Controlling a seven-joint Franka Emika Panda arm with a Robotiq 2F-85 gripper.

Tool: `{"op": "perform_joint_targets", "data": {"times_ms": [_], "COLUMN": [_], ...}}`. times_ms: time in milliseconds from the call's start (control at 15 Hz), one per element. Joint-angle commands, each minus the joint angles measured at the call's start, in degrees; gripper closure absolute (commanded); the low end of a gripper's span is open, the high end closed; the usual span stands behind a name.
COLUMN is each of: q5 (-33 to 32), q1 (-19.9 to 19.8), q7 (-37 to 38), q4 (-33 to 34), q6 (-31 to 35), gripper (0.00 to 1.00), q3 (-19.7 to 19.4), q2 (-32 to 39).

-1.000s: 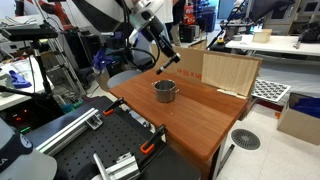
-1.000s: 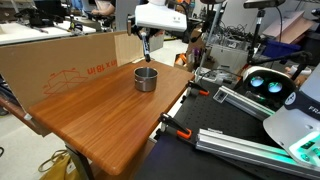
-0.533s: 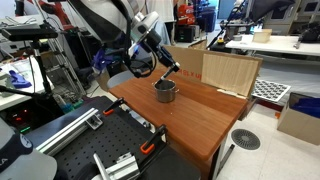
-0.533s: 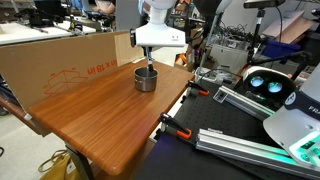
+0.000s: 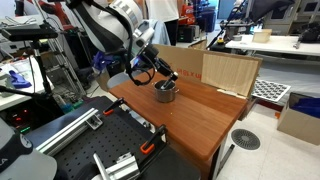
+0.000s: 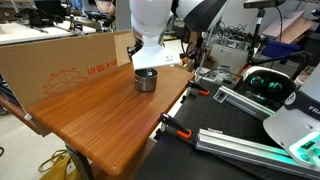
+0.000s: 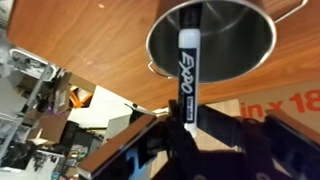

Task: Put the marker into the silver pot.

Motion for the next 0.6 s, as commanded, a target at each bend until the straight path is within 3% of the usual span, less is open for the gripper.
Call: {"op": "perform_joint_targets", "data": {"times_ms": [0, 400, 533], "q5": [-2.97, -1.58, -1.59], "q1": [-6.36, -10.96, -11.89], "q7": [2.22, 0.96, 1.01], "q4": [1.41, 1.89, 1.62], "q6": [-4.64, -6.51, -6.26], "gripper": [0.49, 0.07, 0.0], "q3": [8.54, 13.96, 14.69], "q2": [1.68, 2.81, 2.3]}}
